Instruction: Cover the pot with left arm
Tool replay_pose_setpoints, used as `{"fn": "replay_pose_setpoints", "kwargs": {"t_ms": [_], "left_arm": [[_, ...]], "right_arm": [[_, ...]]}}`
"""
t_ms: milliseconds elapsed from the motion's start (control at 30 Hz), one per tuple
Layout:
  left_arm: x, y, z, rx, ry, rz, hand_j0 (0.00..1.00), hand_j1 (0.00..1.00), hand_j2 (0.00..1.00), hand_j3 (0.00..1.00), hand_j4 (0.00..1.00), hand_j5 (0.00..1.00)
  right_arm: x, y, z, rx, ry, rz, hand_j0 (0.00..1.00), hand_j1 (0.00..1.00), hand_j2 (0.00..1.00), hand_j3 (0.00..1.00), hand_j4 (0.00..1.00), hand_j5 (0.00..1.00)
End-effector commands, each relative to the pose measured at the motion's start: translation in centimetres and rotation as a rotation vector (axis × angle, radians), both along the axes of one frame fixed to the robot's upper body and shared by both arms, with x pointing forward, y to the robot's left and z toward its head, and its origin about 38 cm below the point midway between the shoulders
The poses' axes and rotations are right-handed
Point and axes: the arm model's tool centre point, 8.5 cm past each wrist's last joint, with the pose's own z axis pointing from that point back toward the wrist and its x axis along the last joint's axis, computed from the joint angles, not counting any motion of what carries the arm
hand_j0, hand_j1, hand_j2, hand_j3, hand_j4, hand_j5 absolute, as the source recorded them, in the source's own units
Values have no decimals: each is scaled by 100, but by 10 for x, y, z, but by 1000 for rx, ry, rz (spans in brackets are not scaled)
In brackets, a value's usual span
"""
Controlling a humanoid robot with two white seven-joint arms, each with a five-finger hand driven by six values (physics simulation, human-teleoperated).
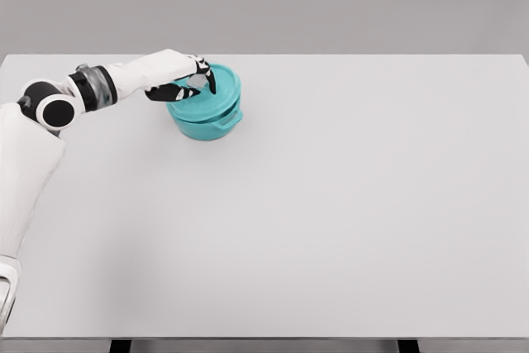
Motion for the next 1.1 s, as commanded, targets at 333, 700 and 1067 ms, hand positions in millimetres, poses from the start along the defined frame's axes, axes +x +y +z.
{"fn": "replay_pose_setpoints", "kwargs": {"t_ms": [333, 700, 1067], "left_arm": [[1, 2, -2, -7, 11, 8, 49, 49, 49, 49, 49, 49], [2, -5, 0, -11, 5, 1, 49, 49, 49, 49, 49, 49], [3, -6, 0, -10, 6, -1, 49, 49, 49, 49, 49, 49]], "right_arm": [[0, 0, 0, 0, 1, 0, 100, 100, 100, 100, 100, 100], [0, 0, 0, 0, -1, 0, 100, 100, 100, 100, 100, 100], [0, 0, 0, 0, 1, 0, 100, 100, 100, 100, 100, 100]]}}
